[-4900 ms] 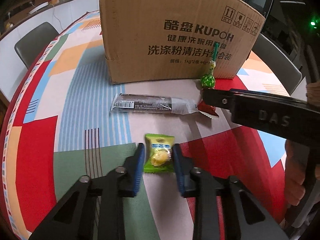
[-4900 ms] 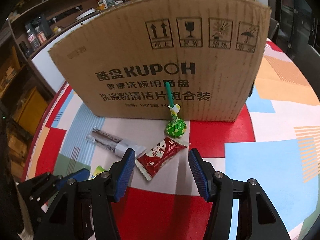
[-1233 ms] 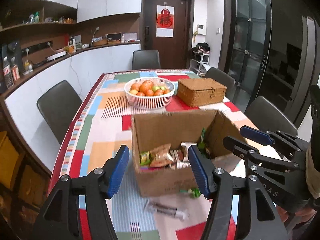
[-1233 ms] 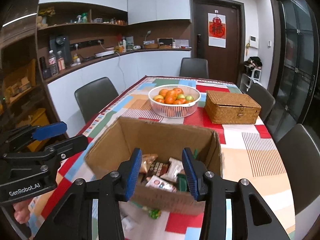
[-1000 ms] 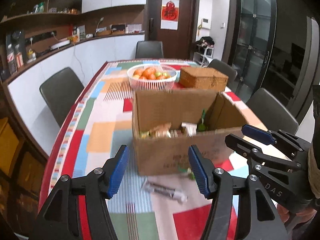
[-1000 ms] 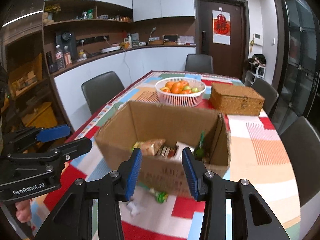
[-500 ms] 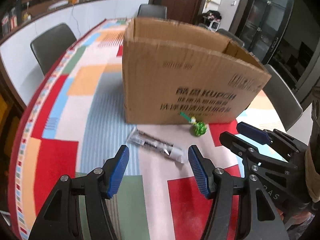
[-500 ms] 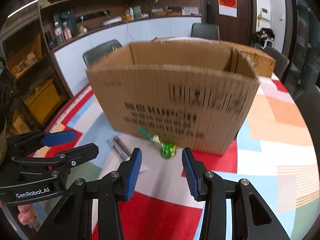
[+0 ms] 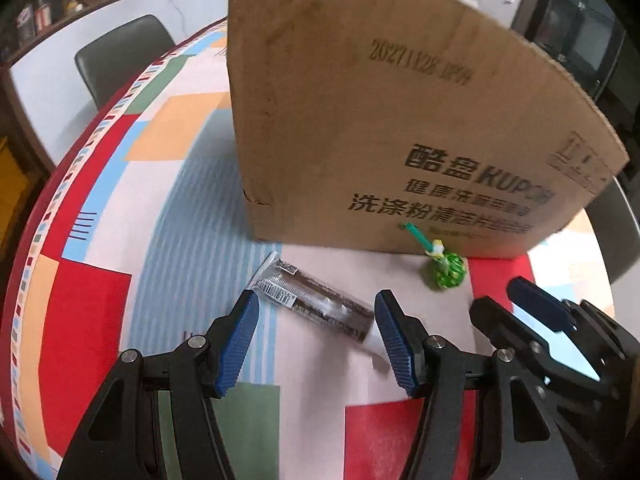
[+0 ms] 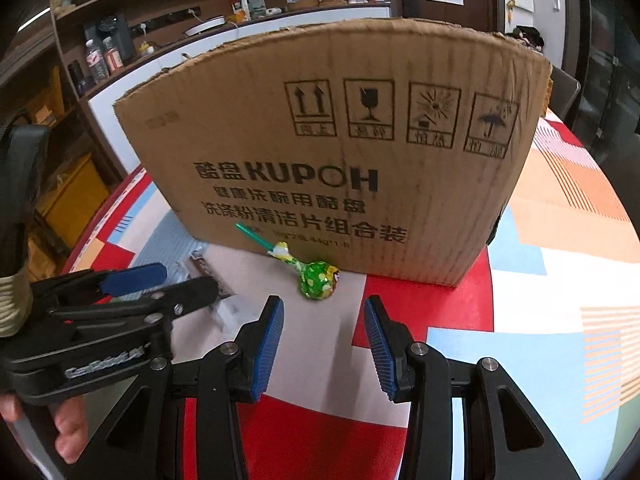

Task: Organize snacks
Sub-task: 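Grasp the white stick snack with the left tool while the right tool grasps the green lollipop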

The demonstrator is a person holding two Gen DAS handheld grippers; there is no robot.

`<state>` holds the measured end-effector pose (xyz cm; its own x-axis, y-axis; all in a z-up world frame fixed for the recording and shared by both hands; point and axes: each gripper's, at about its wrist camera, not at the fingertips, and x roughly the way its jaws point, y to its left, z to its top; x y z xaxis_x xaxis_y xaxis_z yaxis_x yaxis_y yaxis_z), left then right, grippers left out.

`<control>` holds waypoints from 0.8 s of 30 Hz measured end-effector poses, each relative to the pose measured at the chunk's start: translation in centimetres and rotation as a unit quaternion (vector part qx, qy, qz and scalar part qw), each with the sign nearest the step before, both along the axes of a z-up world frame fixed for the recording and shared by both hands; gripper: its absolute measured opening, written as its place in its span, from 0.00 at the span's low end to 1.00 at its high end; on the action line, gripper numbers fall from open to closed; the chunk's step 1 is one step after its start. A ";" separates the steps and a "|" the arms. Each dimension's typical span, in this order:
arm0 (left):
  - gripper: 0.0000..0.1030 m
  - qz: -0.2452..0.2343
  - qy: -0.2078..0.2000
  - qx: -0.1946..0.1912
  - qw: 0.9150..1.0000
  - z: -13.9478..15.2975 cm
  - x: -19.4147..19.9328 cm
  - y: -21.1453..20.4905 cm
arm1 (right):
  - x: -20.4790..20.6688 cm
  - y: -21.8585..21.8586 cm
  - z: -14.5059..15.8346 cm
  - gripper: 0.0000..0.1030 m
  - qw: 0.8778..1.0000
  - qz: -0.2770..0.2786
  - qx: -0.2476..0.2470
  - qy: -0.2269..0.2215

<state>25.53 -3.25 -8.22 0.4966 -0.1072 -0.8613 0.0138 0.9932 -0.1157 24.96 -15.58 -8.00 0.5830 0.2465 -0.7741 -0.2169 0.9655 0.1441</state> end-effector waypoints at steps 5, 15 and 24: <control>0.57 0.011 0.008 0.006 1.000 -1.1 0.5 -0.6 | 0.4 -0.2 -0.3 0.42 1.000 -0.002 0.002 0.001; 0.30 0.008 0.004 0.003 1.000 -1.5 -0.5 0.4 | 1.5 0.0 -0.9 0.42 1.000 0.005 0.004 0.005; 0.20 0.000 0.009 -0.032 0.999 -1.6 -1.0 2.1 | 2.7 1.8 -2.0 0.42 1.000 0.017 -0.012 0.016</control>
<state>24.52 -1.12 -9.85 0.4806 -0.1621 -0.8618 0.0103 0.9837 -0.1793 27.65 -13.81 -10.05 0.5491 0.2473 -0.7983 -0.2459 0.9607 0.1285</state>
